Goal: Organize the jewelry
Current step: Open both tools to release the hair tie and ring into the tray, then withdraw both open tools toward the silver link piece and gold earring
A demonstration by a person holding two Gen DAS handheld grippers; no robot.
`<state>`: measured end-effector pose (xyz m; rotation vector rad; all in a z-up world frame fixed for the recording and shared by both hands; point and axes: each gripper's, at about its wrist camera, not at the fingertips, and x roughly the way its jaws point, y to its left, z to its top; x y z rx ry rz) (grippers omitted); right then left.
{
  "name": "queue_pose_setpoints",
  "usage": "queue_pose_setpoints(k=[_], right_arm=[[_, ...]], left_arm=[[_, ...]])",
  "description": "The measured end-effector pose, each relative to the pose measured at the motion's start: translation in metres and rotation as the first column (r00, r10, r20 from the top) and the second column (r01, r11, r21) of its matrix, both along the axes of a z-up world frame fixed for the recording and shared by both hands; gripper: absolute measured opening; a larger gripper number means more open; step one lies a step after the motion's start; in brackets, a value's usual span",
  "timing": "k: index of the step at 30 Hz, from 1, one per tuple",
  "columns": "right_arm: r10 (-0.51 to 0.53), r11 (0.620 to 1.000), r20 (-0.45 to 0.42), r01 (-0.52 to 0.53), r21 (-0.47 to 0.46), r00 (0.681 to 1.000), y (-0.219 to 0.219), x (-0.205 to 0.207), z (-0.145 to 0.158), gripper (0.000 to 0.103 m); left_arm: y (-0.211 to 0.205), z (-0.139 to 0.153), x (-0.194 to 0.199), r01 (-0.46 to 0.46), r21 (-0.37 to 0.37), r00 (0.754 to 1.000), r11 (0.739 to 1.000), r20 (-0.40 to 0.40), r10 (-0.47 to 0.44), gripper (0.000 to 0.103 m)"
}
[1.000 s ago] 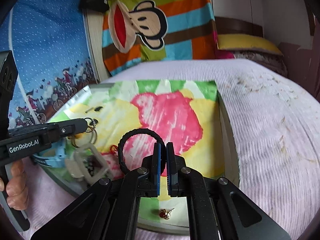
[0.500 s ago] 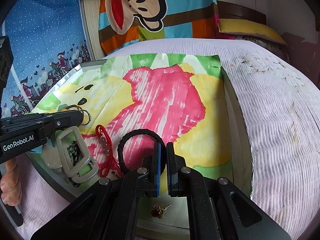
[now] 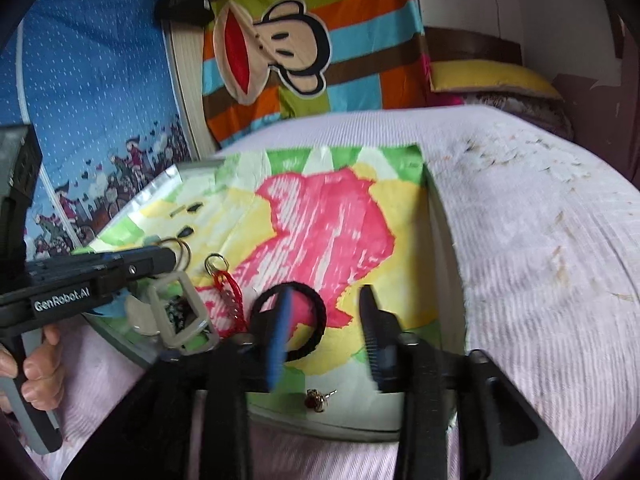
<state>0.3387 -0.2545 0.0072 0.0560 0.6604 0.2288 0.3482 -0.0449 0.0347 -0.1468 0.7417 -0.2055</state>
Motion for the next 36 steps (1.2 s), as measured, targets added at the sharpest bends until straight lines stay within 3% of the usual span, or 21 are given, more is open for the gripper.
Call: queue_pose_setpoints(k=[2, 4, 6, 9, 12, 14, 19, 24, 25, 36], right_arm=[[-0.005, 1.0, 0.029, 0.005, 0.005, 1.0, -0.003, -0.007, 0.006, 0.034], [-0.009, 1.0, 0.058, 0.009, 0.01, 0.998, -0.005, -0.016, 0.011, 0.037], [-0.013, 1.0, 0.09, 0.012, 0.015, 0.996, -0.007, -0.025, 0.017, 0.044], [-0.019, 1.0, 0.133, 0.016, 0.023, 0.991, -0.01, -0.037, 0.025, 0.052], [-0.028, 0.999, 0.173, 0.023, 0.034, 0.985, -0.012, -0.051, 0.031, 0.063], [-0.036, 0.999, 0.214, 0.026, 0.047, 0.976, -0.014, -0.063, 0.037, 0.075], [-0.029, 0.998, 0.279, 0.014, 0.054, 0.96, -0.014, -0.089, 0.049, 0.091], [-0.016, 0.998, 0.319, -0.004, 0.062, 0.948, -0.011, -0.113, 0.058, 0.096], [-0.012, 0.998, 0.326, -0.009, 0.063, 0.945, -0.01, -0.119, 0.058, 0.102], [0.004, 0.998, 0.383, -0.027, 0.054, 0.924, -0.004, -0.178, 0.056, 0.102]], left_arm=[[0.002, 0.003, -0.009, -0.002, -0.003, 1.0, 1.0, 0.026, 0.002, 0.024], [0.005, 0.006, -0.017, -0.012, -0.013, 0.999, 1.0, 0.053, 0.013, 0.04], [0.009, 0.01, -0.026, -0.024, -0.025, 0.996, 0.999, 0.088, 0.026, 0.054], [0.013, 0.016, -0.039, -0.035, -0.021, 0.99, 0.999, 0.138, 0.038, 0.062], [0.017, 0.023, -0.056, -0.051, -0.019, 0.979, 0.998, 0.198, 0.054, 0.082], [0.02, 0.026, -0.066, -0.054, -0.019, 0.972, 0.998, 0.228, 0.057, 0.088], [0.025, 0.031, -0.092, -0.082, -0.012, 0.952, 0.997, 0.294, 0.082, 0.103], [0.029, 0.033, -0.117, -0.103, 0.004, 0.934, 0.995, 0.344, 0.095, 0.103], [0.03, 0.033, -0.123, -0.106, 0.005, 0.931, 0.994, 0.351, 0.097, 0.103], [0.032, 0.029, -0.176, -0.112, 0.049, 0.906, 0.993, 0.414, 0.082, 0.103]])
